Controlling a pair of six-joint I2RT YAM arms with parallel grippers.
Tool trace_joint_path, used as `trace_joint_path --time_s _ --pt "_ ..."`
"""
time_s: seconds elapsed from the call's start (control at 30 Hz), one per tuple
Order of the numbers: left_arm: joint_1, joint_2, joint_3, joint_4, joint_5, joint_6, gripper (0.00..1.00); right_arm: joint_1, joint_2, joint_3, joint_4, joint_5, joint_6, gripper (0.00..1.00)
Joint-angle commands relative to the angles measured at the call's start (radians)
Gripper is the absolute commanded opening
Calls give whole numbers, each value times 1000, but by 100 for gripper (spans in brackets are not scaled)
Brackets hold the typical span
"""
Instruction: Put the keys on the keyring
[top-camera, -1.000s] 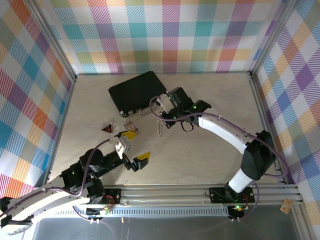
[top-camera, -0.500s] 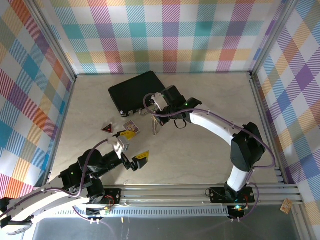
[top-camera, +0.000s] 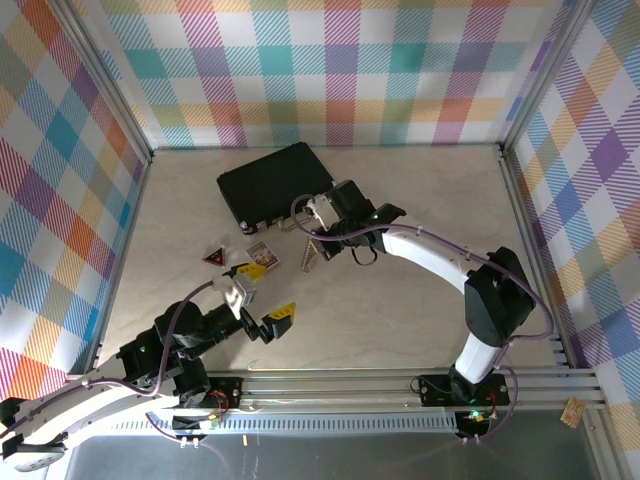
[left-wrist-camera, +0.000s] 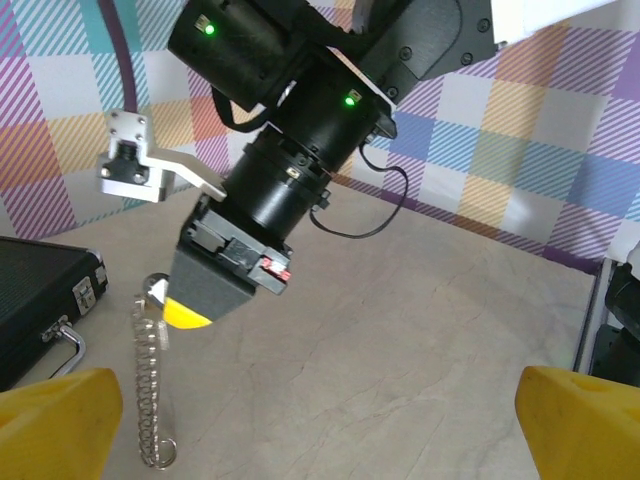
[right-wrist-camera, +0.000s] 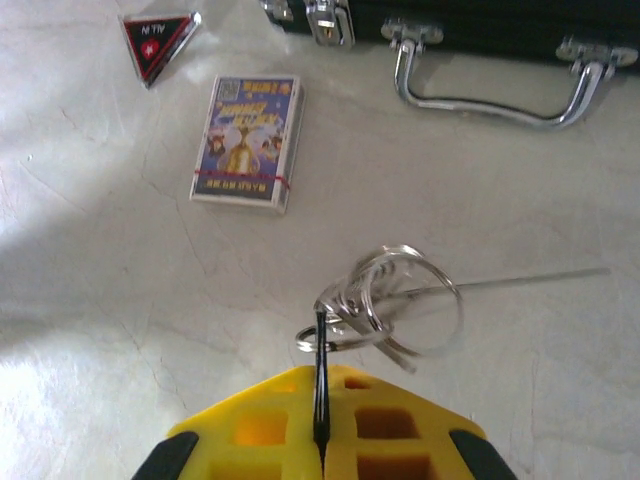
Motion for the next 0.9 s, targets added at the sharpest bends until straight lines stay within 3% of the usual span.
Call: trace_joint_path --time_s 0.0,0.87 --pt "-5 -16 -7 3 -13 -8 100 -9 -62 -29 6 -37 12 0" --pt "-5 -22 22 -29 -23 -6 100 -7 -157 -369 128 -152 107 0"
